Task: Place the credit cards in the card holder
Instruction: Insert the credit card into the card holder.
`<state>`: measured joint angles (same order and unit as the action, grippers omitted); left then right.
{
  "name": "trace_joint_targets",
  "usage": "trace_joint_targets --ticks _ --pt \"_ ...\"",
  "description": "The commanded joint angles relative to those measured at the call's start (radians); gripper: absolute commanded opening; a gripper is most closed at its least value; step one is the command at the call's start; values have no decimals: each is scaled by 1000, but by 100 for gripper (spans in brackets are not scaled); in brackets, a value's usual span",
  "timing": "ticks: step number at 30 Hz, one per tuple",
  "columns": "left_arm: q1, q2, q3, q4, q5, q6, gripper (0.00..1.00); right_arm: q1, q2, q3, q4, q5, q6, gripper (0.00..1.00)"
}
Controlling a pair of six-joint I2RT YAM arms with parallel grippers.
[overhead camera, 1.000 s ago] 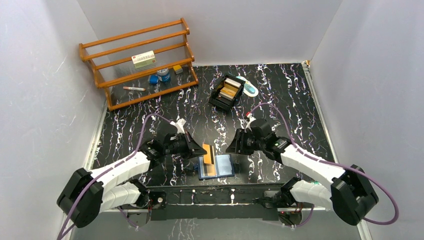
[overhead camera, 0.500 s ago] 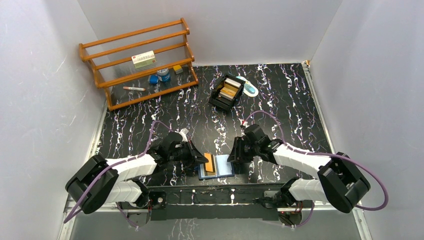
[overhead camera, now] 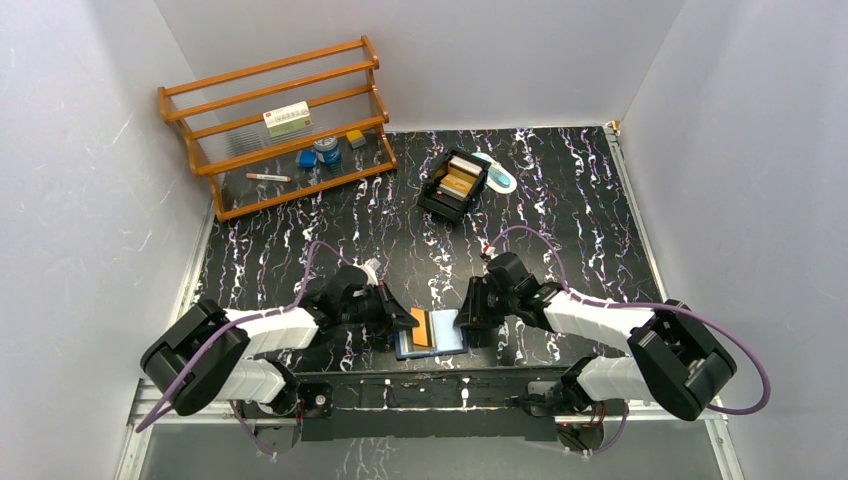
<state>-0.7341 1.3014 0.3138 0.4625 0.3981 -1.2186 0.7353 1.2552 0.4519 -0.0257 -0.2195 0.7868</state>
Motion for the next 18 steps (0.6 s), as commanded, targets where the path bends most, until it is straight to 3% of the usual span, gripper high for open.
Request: trace_joint_targets --ticks 1,10,18 --pt "-7 21 -15 45 19 23 0 11 9 -6 47 -5 15 40" --pt "-7 51 -14 31 17 63 0 15 4 -10 47 0 22 38" --pt "-7 -4 35 -206 -24 68 0 16 2 -9 42 6 22 37"
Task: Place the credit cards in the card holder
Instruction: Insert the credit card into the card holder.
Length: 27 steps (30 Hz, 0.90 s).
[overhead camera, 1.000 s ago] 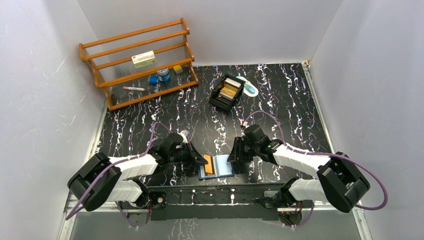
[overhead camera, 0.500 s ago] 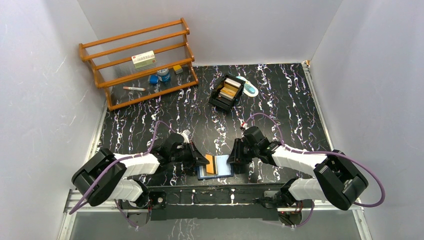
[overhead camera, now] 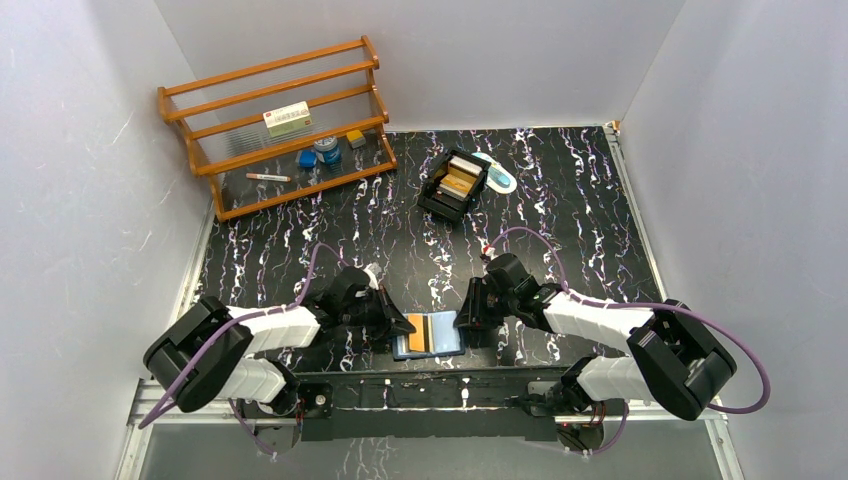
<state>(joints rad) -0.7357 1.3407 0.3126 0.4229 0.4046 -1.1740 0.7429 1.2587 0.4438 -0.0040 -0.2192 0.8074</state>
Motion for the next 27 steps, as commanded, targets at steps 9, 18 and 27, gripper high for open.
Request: trace_joint_targets --ticks 9,18,27 --pt "-5 7 12 -19 14 -26 0 9 1 -6 26 5 4 36" --pt "-11 16 2 19 11 -26 0 12 0 -22 47 -4 18 34" --pt "-10 -14 70 -177 36 66 0 12 -1 -22 43 -3 13 33"
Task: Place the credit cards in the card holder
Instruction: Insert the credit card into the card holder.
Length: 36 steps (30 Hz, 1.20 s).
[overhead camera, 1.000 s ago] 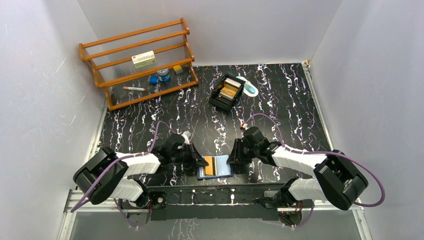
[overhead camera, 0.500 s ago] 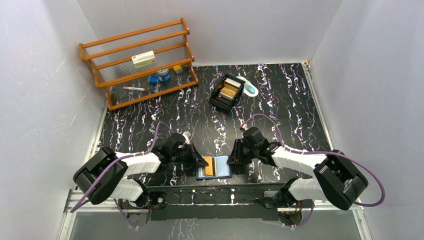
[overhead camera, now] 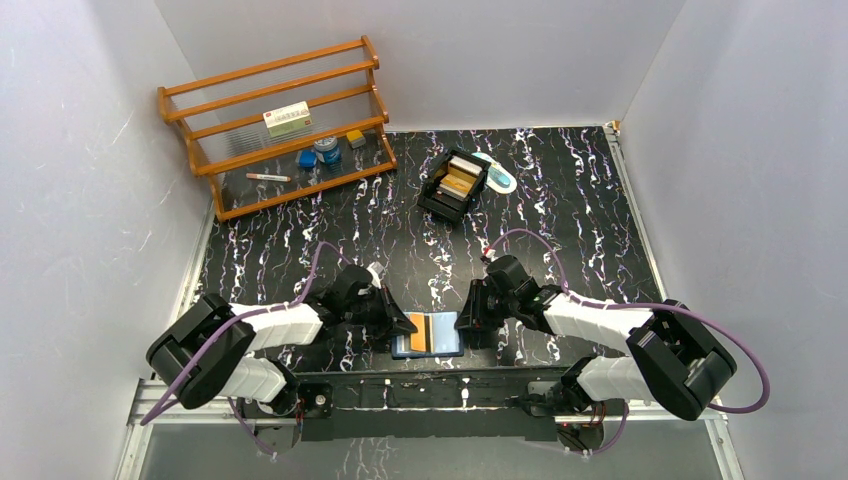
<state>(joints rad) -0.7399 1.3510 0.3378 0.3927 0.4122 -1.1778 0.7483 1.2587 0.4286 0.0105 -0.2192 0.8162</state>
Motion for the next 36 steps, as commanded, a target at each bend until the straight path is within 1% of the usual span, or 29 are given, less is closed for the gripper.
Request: trace_joint_targets --ticks 1,5,8,13,20,24,27,36 --pt "-6 -26 51 -164 35 79 0 7 -2 -7 27 -2 3 33" --pt "-6 -22 51 -163 70 74 0 8 -8 -4 22 -2 1 33" --pt "-6 -2 65 -169 65 81 0 7 -11 -1 22 -3 0 32" --pt "-6 38 91 -161 3 116 0 7 -5 -4 28 -9 1 32" --pt "-6 30 100 -200 -101 150 0 8 -4 -17 44 -20 13 32" --pt "-6 22 49 -132 -134 122 0 11 -10 -23 51 -20 22 32" --pt "-6 -2 17 -58 -133 98 0 12 -6 -28 63 -26 30 32" --pt "-10 58 -6 58 -111 64 0 16 -4 -61 117 -40 95 30"
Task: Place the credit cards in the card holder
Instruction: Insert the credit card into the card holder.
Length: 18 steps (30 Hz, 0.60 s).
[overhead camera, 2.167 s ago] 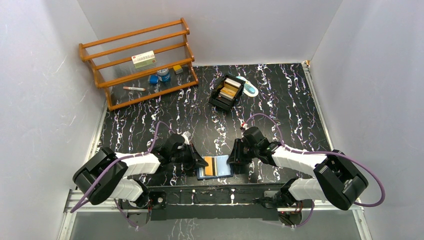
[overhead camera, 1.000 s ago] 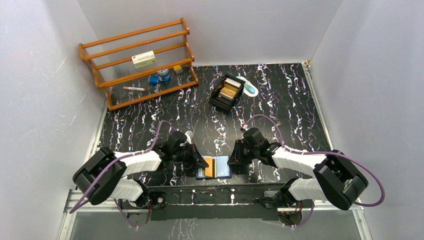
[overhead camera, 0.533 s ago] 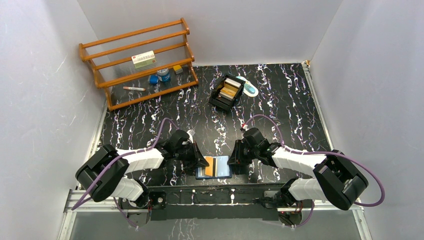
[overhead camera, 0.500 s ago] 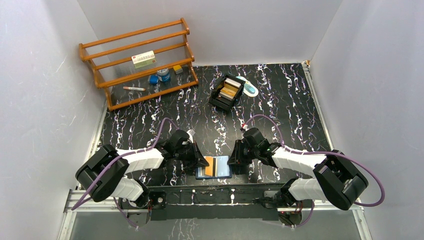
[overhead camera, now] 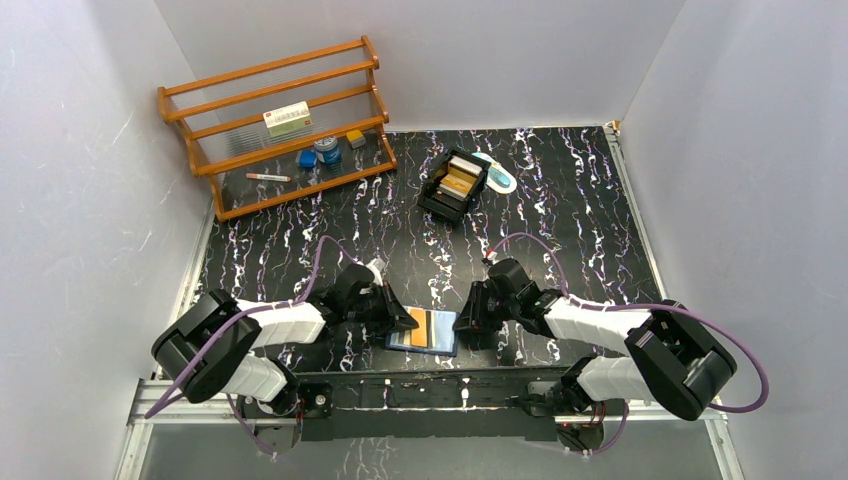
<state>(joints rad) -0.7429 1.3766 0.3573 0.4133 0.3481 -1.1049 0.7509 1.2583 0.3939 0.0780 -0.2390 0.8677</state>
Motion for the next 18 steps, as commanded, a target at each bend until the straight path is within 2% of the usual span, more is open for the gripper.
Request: trace_joint_targets --ticks 1,7,18 --pt "-8 38 -26 39 -42 -9 0 14 -8 -32 53 -16 52 30" --pt "-19 62 -17 18 -23 4 0 15 -29 -36 58 10 66 30" --pt "-19 54 50 -151 67 101 0 15 -1 39 -7 50 1 30"
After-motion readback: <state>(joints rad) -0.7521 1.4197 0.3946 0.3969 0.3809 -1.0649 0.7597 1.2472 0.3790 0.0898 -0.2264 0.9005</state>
